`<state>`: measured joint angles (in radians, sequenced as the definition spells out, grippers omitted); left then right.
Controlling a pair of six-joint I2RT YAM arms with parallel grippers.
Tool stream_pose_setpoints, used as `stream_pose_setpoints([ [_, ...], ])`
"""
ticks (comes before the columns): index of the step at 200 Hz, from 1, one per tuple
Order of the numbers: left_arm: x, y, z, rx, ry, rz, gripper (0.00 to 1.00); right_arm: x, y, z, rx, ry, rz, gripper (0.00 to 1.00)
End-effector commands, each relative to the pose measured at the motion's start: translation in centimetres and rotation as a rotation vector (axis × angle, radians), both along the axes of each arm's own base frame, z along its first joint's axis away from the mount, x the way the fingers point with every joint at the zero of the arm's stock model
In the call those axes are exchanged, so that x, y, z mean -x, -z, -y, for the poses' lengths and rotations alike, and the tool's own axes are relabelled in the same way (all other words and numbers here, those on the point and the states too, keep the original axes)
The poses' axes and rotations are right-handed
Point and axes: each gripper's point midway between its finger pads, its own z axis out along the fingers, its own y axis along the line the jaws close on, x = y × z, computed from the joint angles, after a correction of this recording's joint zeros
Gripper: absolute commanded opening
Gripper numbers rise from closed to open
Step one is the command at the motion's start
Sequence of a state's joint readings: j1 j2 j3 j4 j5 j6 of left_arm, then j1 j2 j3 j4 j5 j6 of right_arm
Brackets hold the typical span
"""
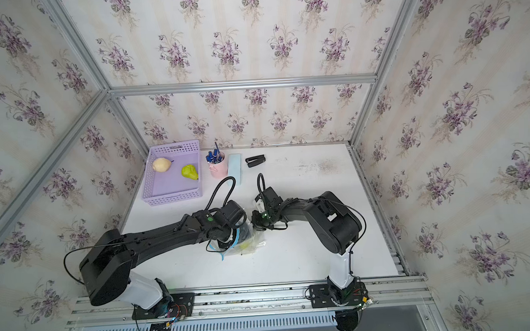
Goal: Open the zip-top bag and take out the pear
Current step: Pick up the pear from the zipper food storage bag.
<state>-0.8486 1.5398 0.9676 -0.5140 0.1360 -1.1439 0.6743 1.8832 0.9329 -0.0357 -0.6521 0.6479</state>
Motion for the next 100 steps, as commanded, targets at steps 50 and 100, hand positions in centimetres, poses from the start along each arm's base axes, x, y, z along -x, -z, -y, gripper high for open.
stream_pose_setpoints([
  [50, -1.8, 0.1, 1.2, -0.05, 0.027, 0.069, 0.83, 2.1, 0.0, 0.2, -0.015, -0.023, -0.074, 0.0],
  [100, -0.4, 1.6, -1.0, -0.141, 0.041, 0.024, 0.7, 1.7, -0.3, 0.0, -0.016, -0.024, -0.063, 0.0],
])
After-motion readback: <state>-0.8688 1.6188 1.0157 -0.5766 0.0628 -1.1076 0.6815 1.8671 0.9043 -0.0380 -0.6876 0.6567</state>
